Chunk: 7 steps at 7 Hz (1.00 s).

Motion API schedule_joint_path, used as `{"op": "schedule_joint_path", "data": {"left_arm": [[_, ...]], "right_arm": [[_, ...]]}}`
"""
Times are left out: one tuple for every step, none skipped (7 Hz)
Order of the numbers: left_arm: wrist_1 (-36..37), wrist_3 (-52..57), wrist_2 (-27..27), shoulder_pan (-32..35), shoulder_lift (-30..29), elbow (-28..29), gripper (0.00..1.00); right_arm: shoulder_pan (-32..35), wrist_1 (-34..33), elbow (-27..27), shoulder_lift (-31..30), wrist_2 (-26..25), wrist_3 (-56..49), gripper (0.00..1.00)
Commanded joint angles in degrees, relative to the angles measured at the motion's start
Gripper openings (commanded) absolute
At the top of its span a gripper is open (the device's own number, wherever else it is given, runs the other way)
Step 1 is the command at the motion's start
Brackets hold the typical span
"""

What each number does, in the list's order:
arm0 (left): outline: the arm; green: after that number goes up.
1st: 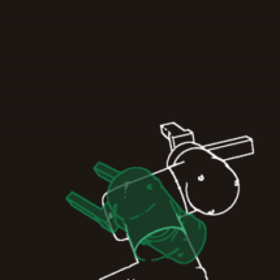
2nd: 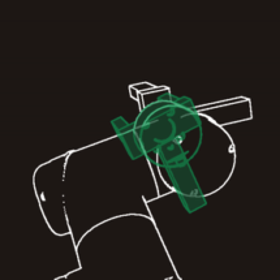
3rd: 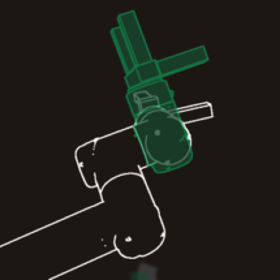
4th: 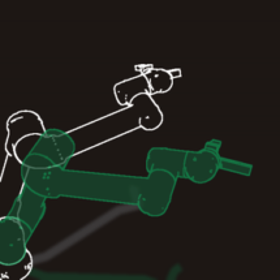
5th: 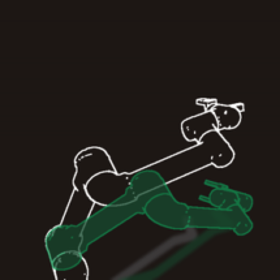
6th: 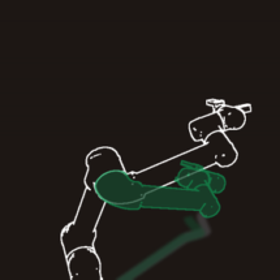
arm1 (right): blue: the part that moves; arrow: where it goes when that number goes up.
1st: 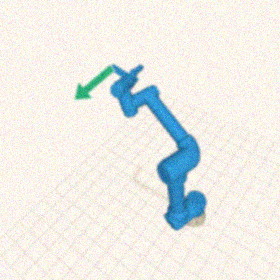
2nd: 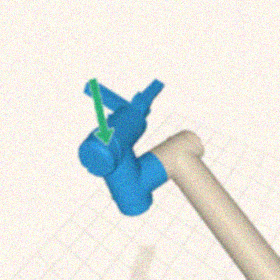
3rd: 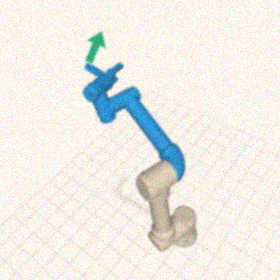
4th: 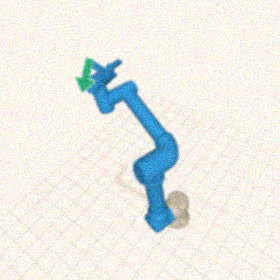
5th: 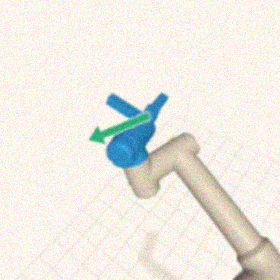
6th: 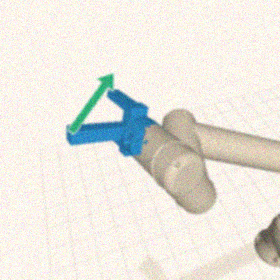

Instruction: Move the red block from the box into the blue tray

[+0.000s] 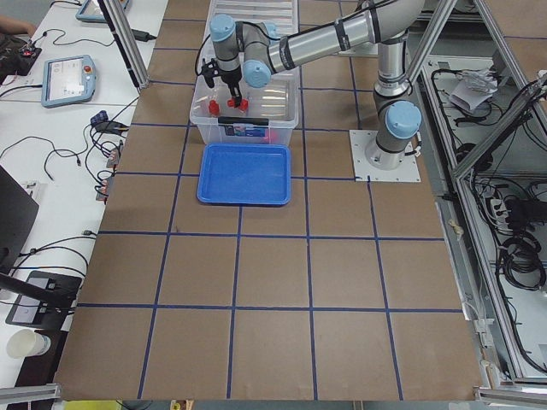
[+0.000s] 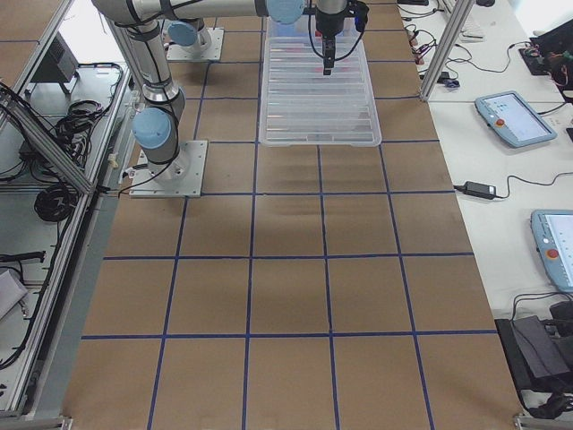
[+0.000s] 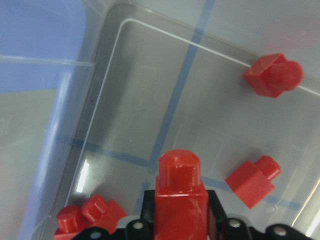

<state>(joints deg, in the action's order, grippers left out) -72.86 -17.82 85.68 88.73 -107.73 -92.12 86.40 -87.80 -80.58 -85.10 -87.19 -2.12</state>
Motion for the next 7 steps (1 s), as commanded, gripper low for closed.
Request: {"op": "schedule_joint_path", "data": {"left_arm": [[-10.85, 8.07, 0.71, -1.35, 1.21, 8.07, 0.00], [-13.42, 10.15, 0.11, -5.02, 1.56, 9.23, 0.00], [-14.75, 15.82, 0.37, -9.06, 2.17, 9.24, 0.00], [-14.85, 24.32, 0.72, -13.01, 2.35, 8.37, 0.00], [-14.77, 28.32, 0.46, -17.49, 2.26, 8.28, 0.00], [-14.42, 38.89, 0.54, -21.97, 1.13, 8.10, 0.00], [-13.98, 44.74, 0.11, -26.02, -0.01, 7.06, 0.00]], "right_arm": [[0.00, 0.26, -0.02, 0.02, 0.01, -0.07, 1.00], [0.00, 0.35, -0.10, 0.11, 0.01, -0.16, 1.00], [0.00, 0.09, -0.10, 0.19, 0.01, -0.51, 1.00], [-0.87, 0.17, -0.02, 0.37, 0.01, -0.77, 1.00], [-2.01, 1.39, 0.25, 0.46, -2.69, -1.47, 1.00], [-4.20, 2.71, 0.60, 0.46, -3.41, -4.18, 1.00], [-7.27, 3.50, 0.51, 0.46, -3.07, -5.42, 1.00]]}}
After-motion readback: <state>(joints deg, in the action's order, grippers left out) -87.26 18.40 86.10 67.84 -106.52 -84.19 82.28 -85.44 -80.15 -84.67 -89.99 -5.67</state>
